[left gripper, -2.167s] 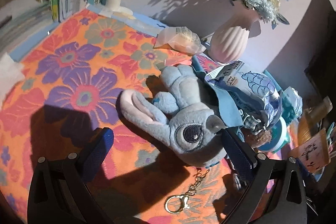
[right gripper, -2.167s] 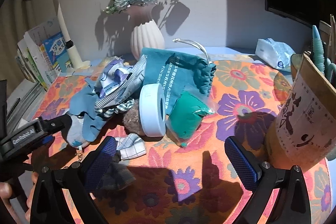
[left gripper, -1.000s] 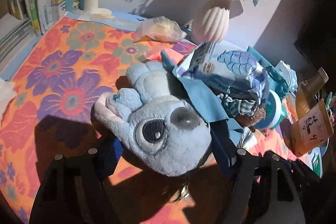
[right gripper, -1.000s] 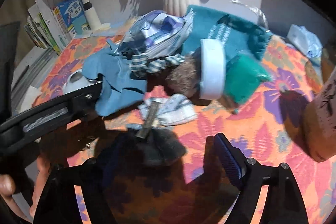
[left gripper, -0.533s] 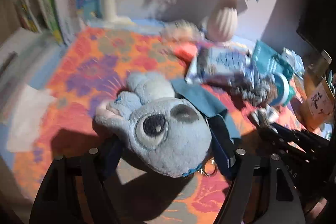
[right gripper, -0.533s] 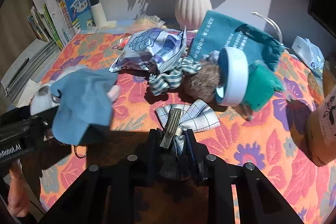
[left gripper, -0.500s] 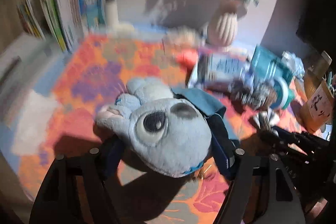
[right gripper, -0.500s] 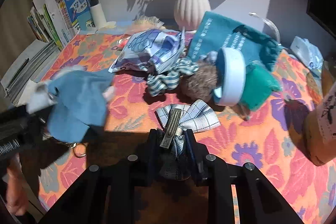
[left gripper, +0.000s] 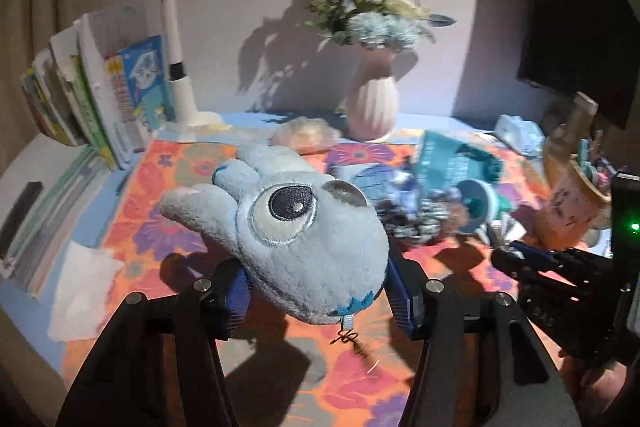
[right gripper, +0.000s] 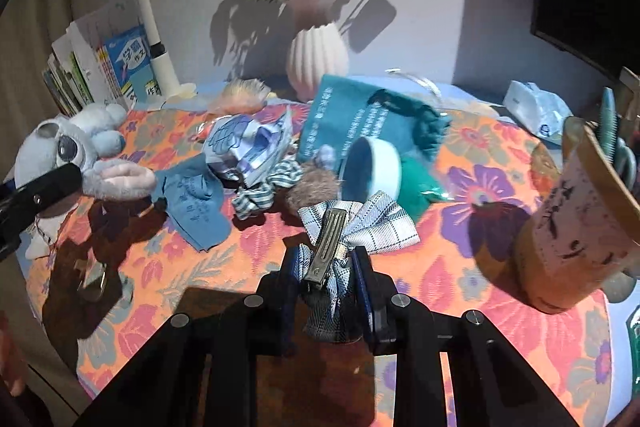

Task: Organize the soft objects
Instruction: 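Grasp the grey plush dog with the left gripper while the right gripper grasps the plaid bow, then carry the plush dog to the glass plate and open the left gripper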

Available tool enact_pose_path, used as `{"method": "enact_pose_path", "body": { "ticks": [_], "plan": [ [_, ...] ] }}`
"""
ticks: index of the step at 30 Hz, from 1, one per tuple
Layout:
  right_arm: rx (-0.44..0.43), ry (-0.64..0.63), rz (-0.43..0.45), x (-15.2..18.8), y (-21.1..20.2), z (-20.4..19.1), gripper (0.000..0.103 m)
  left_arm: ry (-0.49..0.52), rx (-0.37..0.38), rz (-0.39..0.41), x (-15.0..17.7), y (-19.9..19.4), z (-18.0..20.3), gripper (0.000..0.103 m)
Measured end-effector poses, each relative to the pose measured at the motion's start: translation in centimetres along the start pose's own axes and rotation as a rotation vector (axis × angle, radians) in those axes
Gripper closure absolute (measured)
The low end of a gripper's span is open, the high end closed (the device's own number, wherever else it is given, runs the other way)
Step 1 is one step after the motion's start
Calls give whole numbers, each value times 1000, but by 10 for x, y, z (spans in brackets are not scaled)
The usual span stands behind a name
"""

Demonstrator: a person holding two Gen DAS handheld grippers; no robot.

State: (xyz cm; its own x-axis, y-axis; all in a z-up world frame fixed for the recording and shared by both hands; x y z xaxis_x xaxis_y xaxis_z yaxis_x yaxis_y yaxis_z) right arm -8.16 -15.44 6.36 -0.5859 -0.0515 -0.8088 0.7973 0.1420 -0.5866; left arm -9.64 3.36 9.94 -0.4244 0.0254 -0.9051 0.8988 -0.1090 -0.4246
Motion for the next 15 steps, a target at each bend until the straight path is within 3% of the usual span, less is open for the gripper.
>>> {"method": "enact_pose_path", "body": {
  "ticks": [4,7,15],
  "plan": [
    [-25,52,-5,4,-19,17,78,20,77,23,0,-7,30,48],
    [-65,166,-78,3,-31,36,78,36,146,30,-1,-12,57,48],
    [0,286,-93,-3,-90,104,78,72,350,11,3,-31,131,48]
  ]
}}
Point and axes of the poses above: each gripper's, at about its wrist camera, not at the fingertips, and y roughly the way its jaws point, z to its right, x to its underside, the point moved 2 cm from there along y, roughly the way its jaws point, and after that the axes turned 14 degrees about z, right-handed, at the moved point
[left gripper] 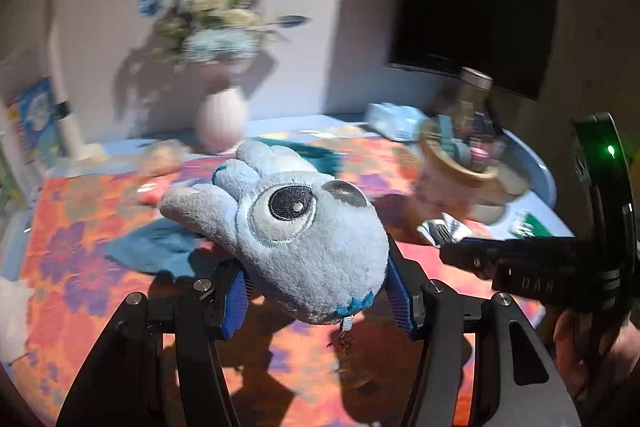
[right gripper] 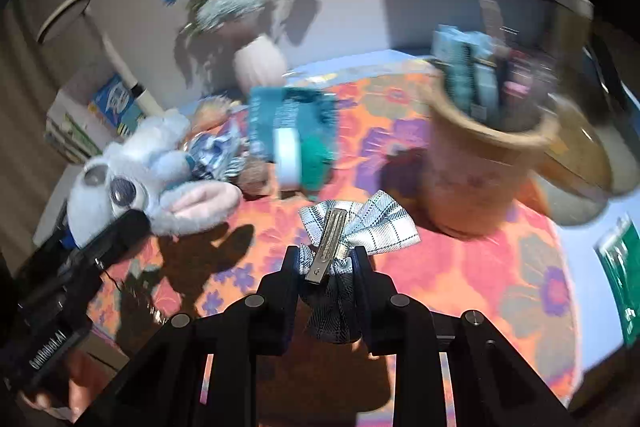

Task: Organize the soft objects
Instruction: 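Carry the plush dog to the glass plate and open the left gripper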

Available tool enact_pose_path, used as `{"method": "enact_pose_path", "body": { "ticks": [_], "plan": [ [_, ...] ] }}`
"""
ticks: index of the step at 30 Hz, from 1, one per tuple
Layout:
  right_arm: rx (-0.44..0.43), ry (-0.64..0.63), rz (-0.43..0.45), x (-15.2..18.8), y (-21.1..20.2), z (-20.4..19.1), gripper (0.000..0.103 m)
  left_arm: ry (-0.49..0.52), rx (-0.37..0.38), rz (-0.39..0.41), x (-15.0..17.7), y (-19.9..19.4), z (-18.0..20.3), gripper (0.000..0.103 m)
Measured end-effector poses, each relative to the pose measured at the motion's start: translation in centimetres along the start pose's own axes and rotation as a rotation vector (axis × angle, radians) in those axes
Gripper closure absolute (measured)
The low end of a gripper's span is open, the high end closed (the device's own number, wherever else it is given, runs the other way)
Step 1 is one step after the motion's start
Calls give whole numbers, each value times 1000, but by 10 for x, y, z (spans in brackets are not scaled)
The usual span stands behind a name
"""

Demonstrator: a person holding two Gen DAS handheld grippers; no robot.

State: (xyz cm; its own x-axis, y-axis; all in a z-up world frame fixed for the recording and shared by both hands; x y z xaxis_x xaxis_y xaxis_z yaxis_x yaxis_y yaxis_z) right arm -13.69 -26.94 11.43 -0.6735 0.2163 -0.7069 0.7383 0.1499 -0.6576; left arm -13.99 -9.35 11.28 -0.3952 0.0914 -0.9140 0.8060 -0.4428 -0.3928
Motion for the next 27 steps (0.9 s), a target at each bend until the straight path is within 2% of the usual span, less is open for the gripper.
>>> {"method": "enact_pose_path", "body": {
  "ticks": [3,6,11,17,21,27],
  "plan": [
    [46,66,28,-2,-27,33,78,35,69,-13,3,2,30,48],
    [108,103,73,-8,-50,61,78,36,180,-29,6,2,60,48],
    [171,158,162,-25,-79,98,78,57,319,-48,-1,16,112,48],
    [219,224,251,-50,-100,143,78,130,437,-12,-24,34,183,48],
    [251,282,307,-71,-110,177,78,146,439,-16,-38,61,213,48],
    [255,376,329,-104,-96,229,78,184,367,-30,-51,115,252,48]
  ]
}}
Point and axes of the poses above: each gripper's, at about its wrist camera, not at the fingertips, and y roughly the way its jaws point, z to its right, x to its underside, the point moved 2 cm from there along y, roughly the way its jaws point, and after that the axes turned 14 degrees about z, right-handed, at the moved point
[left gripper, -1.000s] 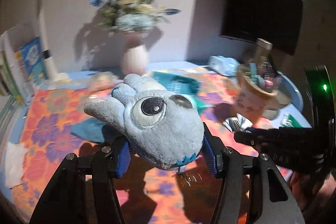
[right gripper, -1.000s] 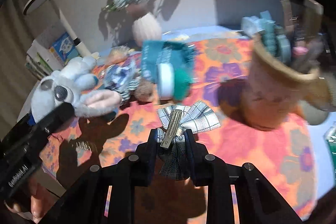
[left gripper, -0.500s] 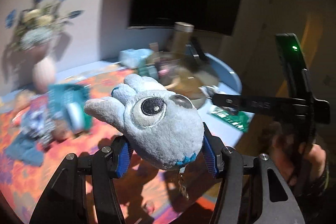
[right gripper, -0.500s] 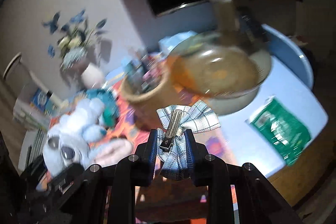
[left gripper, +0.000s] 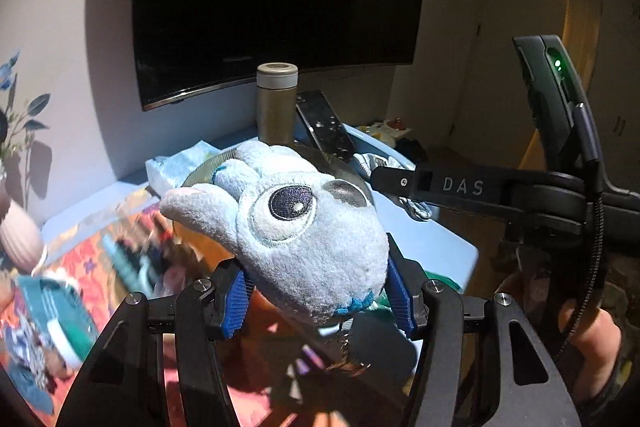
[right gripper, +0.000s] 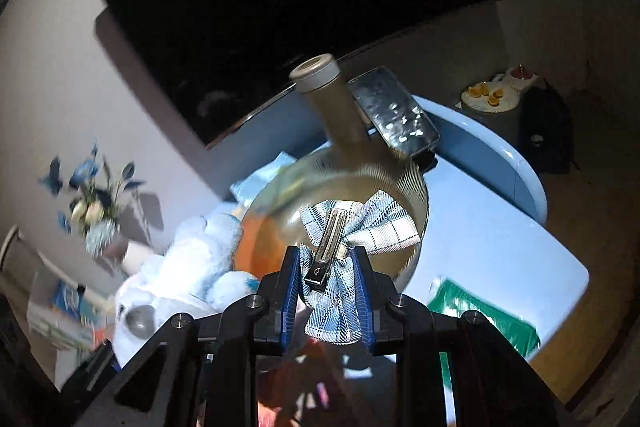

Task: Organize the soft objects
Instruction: 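Carry the plush dog to the glass plate and open the left gripper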

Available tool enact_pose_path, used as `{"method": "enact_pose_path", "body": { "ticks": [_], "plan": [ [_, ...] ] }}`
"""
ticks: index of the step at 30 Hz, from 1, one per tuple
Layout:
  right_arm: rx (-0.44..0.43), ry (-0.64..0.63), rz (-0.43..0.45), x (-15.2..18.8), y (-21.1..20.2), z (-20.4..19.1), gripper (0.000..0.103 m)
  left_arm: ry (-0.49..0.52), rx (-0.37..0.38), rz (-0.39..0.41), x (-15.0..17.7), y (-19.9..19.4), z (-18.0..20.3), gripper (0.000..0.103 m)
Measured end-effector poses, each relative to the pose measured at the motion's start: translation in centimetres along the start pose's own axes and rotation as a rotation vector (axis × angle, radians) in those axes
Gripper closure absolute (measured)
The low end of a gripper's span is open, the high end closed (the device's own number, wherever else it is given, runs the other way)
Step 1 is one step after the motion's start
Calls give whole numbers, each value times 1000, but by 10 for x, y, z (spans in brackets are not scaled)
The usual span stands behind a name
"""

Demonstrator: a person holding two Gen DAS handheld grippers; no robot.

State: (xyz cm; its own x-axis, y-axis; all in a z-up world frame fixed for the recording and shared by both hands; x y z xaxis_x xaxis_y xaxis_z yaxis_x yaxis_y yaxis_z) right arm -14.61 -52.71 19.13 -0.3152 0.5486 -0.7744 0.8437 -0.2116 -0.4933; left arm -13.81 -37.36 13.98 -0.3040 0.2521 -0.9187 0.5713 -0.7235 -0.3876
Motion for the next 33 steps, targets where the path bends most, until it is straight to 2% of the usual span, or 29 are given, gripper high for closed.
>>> {"method": "enact_pose_path", "body": {
  "ticks": [6,8,9,10,19,27,33],
  "plan": [
    [28,61,-47,-9,44,21,77,20,-58,-20,-6,43,-8,43],
    [25,80,-68,-10,56,28,68,35,-81,-21,-6,53,-11,35],
    [24,90,-78,-10,61,30,53,35,-86,-16,-7,55,-14,29],
    [20,97,-79,-10,64,33,44,36,-84,-9,-8,56,-15,25],
    [4,62,-60,-2,47,31,44,-3,-50,40,-15,38,-26,23],
    [30,-20,-53,13,12,2,44,20,-49,89,-12,-18,-23,23],
    [-44,-69,-18,22,-23,-36,44,28,-125,102,3,-69,-43,23]
  ]
}}
Point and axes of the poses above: each gripper's, at about its wrist camera, not at the fingertips, and y roughly the way its jaws point, z to its right, x to its underside, the point moved 2 cm from there along y, roughly the way its jaws point, and after that the axes turned 14 degrees about z, right-handed, at the moved point
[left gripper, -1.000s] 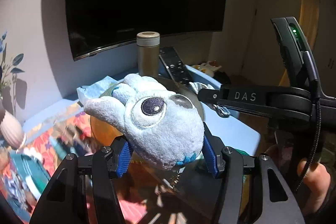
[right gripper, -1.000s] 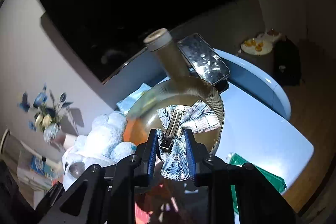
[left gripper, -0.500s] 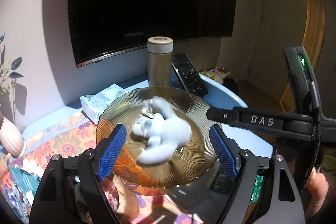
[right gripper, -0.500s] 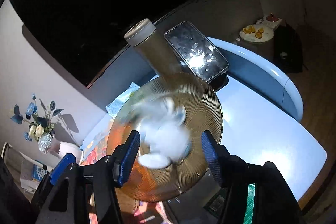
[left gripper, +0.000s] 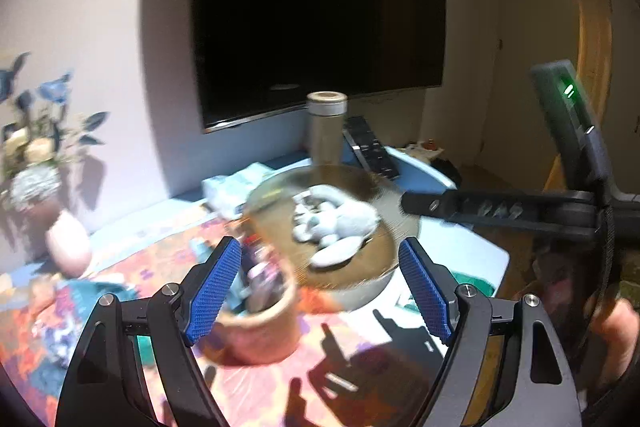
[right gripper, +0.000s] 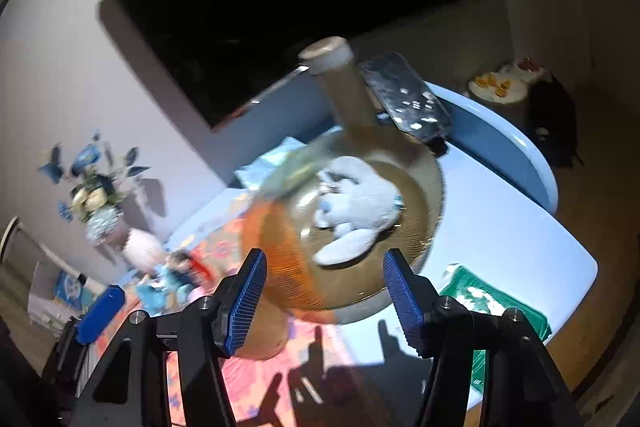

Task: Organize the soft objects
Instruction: 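Carry the plush dog to the glass plate and open the left gripper, then grasp the blue rubber glove with the left gripper while the right gripper grasps the white tape roll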

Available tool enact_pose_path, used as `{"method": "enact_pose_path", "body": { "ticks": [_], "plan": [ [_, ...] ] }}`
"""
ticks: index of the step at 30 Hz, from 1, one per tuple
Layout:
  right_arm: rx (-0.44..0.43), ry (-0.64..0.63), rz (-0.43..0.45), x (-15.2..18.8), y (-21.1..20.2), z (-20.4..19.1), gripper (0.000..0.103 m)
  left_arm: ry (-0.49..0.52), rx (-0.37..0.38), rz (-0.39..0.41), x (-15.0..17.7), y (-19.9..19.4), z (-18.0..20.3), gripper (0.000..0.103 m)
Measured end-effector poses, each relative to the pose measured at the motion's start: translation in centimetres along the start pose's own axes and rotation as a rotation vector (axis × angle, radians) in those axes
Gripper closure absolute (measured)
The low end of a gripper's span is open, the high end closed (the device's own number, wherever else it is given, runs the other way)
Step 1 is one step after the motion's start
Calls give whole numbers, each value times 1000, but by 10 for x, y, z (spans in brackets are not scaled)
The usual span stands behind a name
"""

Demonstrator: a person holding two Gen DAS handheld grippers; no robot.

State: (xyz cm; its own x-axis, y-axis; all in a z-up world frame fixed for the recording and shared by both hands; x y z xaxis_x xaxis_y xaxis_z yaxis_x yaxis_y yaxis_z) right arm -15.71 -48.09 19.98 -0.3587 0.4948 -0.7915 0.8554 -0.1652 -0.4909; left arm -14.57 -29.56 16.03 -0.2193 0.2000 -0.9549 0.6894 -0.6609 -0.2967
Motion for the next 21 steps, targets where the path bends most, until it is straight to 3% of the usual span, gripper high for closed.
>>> {"method": "enact_pose_path", "body": {
  "ticks": [8,17,21],
  "plan": [
    [-160,-151,-17,33,-15,-93,44,-72,-259,-21,25,-59,-88,21],
    [-312,-293,-204,112,28,-188,44,-230,-566,-82,62,-118,-224,21],
    [-331,-348,-260,145,56,-214,44,-255,-660,-131,82,-130,-265,21]
  ]
}}
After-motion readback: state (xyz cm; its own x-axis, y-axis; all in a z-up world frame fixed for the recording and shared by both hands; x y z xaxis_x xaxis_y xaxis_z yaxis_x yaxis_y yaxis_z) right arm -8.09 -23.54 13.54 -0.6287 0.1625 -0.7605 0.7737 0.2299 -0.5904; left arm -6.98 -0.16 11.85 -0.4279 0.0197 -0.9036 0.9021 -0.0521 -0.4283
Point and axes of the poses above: each gripper's, at about its wrist camera, not at the fingertips, and y roughly the way its jaws point, z to its right, x to its underside, the point moved 2 cm from there along y, roughly the way its jaws point, and after that the axes turned 14 degrees about z, right-handed, at the moved point
